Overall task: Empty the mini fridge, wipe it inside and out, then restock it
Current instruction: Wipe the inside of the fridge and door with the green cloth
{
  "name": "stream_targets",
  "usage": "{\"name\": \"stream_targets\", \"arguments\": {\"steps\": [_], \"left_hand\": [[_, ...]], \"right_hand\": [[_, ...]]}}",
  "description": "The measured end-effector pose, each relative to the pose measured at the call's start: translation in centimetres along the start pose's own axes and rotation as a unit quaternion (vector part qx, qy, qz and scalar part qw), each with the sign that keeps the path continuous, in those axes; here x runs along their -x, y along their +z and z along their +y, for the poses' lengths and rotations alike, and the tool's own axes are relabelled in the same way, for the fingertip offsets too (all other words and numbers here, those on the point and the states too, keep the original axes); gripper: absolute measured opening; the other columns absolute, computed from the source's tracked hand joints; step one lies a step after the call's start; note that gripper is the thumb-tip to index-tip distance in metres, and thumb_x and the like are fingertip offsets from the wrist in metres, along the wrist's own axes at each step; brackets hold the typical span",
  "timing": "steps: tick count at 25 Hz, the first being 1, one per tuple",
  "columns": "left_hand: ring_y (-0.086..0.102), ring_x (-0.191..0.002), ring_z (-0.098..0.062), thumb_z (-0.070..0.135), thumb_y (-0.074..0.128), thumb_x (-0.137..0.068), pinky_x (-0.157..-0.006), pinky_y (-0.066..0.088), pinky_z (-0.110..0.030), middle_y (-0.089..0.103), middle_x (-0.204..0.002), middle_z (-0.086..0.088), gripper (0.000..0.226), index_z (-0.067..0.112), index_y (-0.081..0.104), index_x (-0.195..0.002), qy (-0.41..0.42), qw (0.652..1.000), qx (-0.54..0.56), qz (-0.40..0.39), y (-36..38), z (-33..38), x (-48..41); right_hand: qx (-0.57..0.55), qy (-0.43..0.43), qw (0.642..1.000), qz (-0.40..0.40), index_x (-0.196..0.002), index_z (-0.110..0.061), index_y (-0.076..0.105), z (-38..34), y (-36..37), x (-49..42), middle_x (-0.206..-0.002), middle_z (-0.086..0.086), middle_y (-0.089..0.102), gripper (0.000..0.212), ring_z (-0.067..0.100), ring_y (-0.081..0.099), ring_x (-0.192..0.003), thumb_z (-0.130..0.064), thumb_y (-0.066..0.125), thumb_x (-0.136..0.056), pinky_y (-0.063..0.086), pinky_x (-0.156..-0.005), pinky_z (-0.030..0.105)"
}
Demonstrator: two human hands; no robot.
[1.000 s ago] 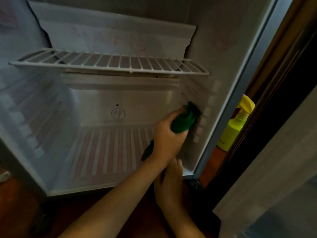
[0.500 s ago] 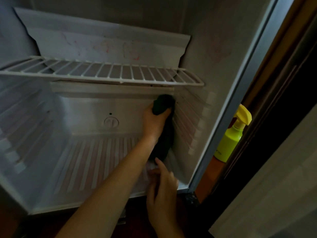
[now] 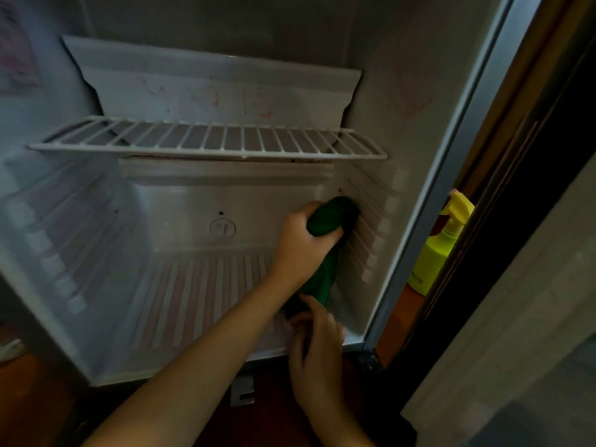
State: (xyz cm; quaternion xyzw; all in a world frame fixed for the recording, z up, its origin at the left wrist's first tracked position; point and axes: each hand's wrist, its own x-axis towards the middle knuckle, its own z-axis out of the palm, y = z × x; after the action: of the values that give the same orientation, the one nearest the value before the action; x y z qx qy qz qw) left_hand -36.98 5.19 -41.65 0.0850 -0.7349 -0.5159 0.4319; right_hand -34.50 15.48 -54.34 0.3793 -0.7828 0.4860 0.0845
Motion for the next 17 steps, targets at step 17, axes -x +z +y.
{"name": "stream_targets", "arguments": {"steps": [17], "left_hand": [[0.058,-0.091,-0.012,0.023,0.067,-0.074,-0.084,0.044,-0.013,0.068,-0.094,-0.003,0.031,0.002,0.071,-0.097,0.132,0.986,-0.085,0.050,2.5,-0.6,4.9]], "right_hand": [[-0.065,0.015,0.997,0.043,-0.097,-0.029,0.049,0.4,0.6,0.5,-0.097,-0.007,0.053,0.015,0.016,0.051,-0.096,-0.034,0.038,-0.088,0.046,-0.084,0.043]]}}
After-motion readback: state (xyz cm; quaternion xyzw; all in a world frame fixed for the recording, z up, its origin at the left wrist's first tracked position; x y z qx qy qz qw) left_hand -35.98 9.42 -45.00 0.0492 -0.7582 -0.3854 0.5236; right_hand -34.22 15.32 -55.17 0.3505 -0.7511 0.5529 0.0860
